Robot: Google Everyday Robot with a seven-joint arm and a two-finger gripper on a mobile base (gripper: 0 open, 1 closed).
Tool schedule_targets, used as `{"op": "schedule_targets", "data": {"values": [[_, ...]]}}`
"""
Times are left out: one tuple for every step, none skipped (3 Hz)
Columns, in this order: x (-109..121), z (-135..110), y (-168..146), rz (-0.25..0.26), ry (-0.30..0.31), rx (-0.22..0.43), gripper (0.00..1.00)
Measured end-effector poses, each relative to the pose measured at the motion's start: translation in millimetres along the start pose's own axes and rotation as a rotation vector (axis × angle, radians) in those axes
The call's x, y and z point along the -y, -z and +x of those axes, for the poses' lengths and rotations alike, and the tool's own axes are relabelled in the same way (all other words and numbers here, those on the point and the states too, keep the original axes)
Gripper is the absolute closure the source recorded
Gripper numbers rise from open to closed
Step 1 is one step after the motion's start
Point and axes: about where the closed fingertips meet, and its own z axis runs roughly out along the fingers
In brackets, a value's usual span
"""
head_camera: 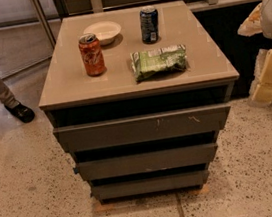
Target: Open middle drawer
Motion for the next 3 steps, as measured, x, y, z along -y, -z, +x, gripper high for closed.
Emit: {"op": "schedule_targets", "data": {"values": [[-1.8,1.9,-20.1,-0.005,-0.011,0.025,0.41],[-18.8,5.5,-102.7,-0.084,-0.052,0.124,0.64],[-39.7,-1.4,-187.5,-0.178,-0.113,0.235,0.88]]}}
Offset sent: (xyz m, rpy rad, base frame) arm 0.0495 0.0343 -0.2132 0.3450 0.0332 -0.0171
